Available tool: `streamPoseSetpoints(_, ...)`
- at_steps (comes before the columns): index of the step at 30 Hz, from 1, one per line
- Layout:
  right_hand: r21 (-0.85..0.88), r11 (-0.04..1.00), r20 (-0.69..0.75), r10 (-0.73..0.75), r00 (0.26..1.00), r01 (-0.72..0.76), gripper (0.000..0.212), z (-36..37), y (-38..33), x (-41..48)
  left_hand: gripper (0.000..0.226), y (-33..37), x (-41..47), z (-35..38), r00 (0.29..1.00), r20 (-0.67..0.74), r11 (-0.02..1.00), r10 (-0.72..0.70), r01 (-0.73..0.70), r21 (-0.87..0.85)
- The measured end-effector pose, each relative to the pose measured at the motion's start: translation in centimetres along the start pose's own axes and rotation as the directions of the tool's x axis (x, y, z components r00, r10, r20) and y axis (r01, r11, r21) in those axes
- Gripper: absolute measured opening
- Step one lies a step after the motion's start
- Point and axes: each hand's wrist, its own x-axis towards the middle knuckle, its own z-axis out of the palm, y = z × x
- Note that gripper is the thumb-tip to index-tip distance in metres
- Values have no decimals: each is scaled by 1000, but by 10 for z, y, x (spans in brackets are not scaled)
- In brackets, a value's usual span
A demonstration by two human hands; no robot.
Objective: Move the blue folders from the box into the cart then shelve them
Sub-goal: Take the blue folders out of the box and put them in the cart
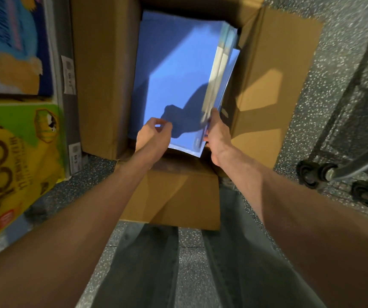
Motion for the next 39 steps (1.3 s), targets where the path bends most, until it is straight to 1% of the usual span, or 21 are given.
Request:
streamPoseSetpoints(1,35,999,35,-6,999,4,72,0,-3,-7,33,7,-3,-3,999,-8,999,37,-37,0)
streamPoseSetpoints(3,104,994,123,-35,992,22,63,-2,-5,-19,42,21,-7,-7,993,-19,993,117,-117,17)
streamPoseSetpoints(4,139,990,170,-37,985,13,63,-1,-6,-24,47,30,-9,-10,986,-27,986,162,-161,35)
streamPoseSetpoints(6,219,975,275,-20,961,-42,74,2,-6,-36,60,49,-10,-17,976,-44,977,212,-211,39)
streamPoseSetpoints(8,253,963,381,-14,925,-90,86,8,-13,-53,74,72,-10,-26,978,-75,980,197,-195,39)
streamPoseSetpoints(10,247,962,474,-15,881,-116,91,16,-21,-67,85,91,-9,-35,977,-132,981,166,-150,123)
streamPoseSetpoints(11,233,964,506,-7,863,-129,92,21,-23,-73,86,95,-7,-41,974,-164,971,155,-119,209)
streamPoseSetpoints(12,214,968,531,-2,848,-132,93,25,-25,-78,79,97,-4,-46,966,-205,952,154,-90,293)
streamPoseSetpoints(14,177,979,547,-9,837,-105,92,30,-30,-85,51,98,2,-56,947,-269,915,176,-56,400)
streamPoseSetpoints(15,156,984,541,-12,841,-87,92,30,-32,-87,40,96,3,-61,941,-286,908,183,-49,417)
streamPoseSetpoints(16,145,987,527,-21,850,-65,91,28,-33,-89,35,95,2,-64,938,-293,904,187,-47,425)
streamPoseSetpoints(20,150,988,432,-34,901,-34,82,6,-34,-97,32,92,-19,-78,925,-312,900,216,-65,431)
streamPoseSetpoints(22,122,993,413,-41,910,-10,78,-13,-37,-111,32,97,-43,-86,924,-310,906,223,-80,415)
streamPoseSetpoints(25,22,999,408,-53,911,48,66,-44,-41,-137,35,107,-86,-94,936,-265,920,231,-121,372)
streamPoseSetpoints(28,-71,989,377,-94,921,130,51,-74,-54,-177,35,131,-146,-105,944,-198,937,264,-202,284)
streamPoseSetpoints(31,-279,920,329,-176,928,274,38,-110,-75,-217,33,163,-204,-121,941,-170,944,293,-256,209)
streamPoseSetpoints(33,-324,885,287,-244,926,334,26,-138,-92,-249,27,186,-245,-135,938,-155,947,309,-289,140)
streamPoseSetpoints(34,-329,870,258,-289,922,366,26,-153,-100,-264,25,197,-265,-143,936,-151,947,318,-307,95)
streamPoseSetpoints(37,-343,838,192,-380,905,424,29,-199,-116,-311,34,219,-325,-161,935,-146,942,324,-334,-45)
streamPoseSetpoints(38,-333,839,177,-392,903,430,35,-212,-120,-325,36,225,-346,-166,934,-140,937,329,-341,-76)
streamPoseSetpoints(39,-316,850,160,-390,907,421,47,-227,-122,-339,38,232,-370,-172,932,-125,929,340,-353,-110)
